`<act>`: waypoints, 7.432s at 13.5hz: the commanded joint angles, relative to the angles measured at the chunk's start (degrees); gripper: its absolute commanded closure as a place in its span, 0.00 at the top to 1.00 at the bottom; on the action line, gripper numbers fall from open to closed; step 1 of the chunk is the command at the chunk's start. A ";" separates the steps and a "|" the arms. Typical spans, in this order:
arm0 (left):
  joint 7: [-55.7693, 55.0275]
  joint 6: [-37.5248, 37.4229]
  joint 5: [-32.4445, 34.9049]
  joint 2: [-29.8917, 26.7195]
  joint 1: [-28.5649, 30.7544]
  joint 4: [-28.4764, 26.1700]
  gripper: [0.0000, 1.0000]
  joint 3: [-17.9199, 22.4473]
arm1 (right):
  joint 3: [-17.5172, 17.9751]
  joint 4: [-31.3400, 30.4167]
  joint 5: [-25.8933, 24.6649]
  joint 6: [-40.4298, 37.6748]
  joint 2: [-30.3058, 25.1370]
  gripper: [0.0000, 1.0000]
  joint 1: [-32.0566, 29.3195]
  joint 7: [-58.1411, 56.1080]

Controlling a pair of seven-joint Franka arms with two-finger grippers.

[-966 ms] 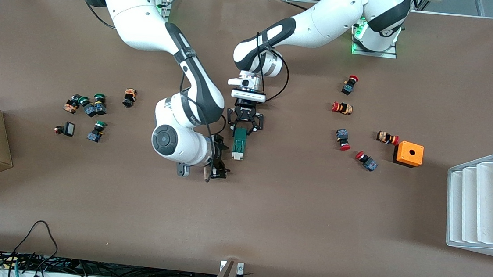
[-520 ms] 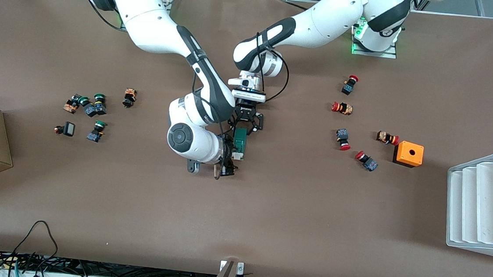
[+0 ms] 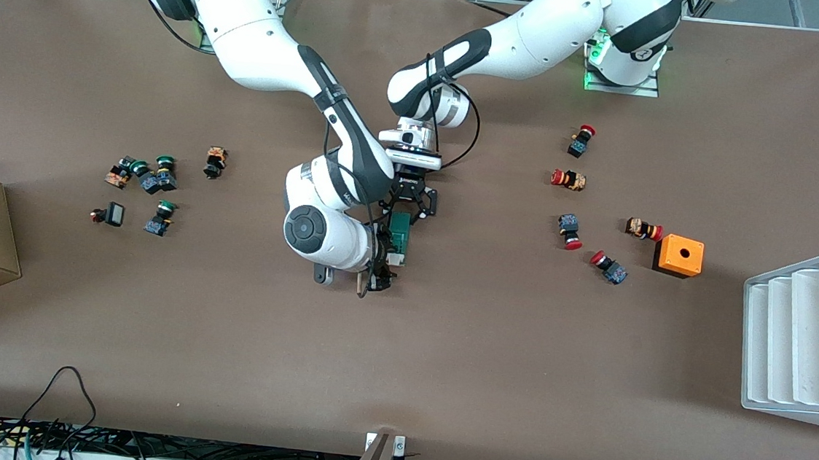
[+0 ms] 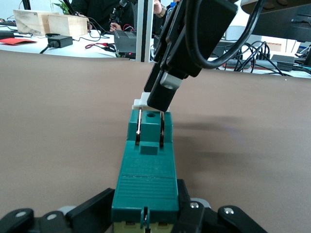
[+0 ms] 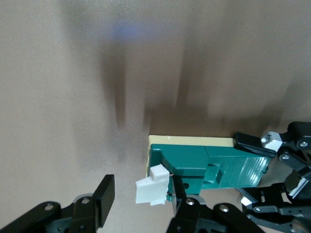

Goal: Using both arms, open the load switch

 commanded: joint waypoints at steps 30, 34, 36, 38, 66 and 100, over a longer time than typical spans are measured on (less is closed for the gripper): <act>-0.99 0.17 -0.38 -0.68 -0.54 0.74 0.49 0.18 | -0.16 -4.39 -0.40 -1.27 -4.22 0.32 1.86 4.12; -0.99 0.17 -0.38 -0.68 -0.54 0.74 0.49 0.18 | 0.01 -6.15 -0.49 -1.18 -5.54 0.32 1.95 4.03; -1.08 0.17 -0.38 -0.68 -0.54 0.83 0.49 0.18 | 0.01 -7.38 -0.75 -1.09 -6.25 0.32 2.13 4.03; -1.08 0.17 -0.38 -0.68 -0.45 0.74 0.49 0.18 | 1.15 -8.26 -1.98 -1.09 -6.86 0.32 2.21 4.03; -1.08 0.00 -0.91 -1.12 -0.54 0.74 0.50 0.09 | 4.32 -17.49 -6.46 -0.92 -13.63 0.32 2.30 3.68; -0.91 0.00 -2.76 -2.35 -0.37 0.66 0.50 -0.26 | 4.76 -20.57 -9.10 -0.64 -19.59 0.99 -0.59 1.49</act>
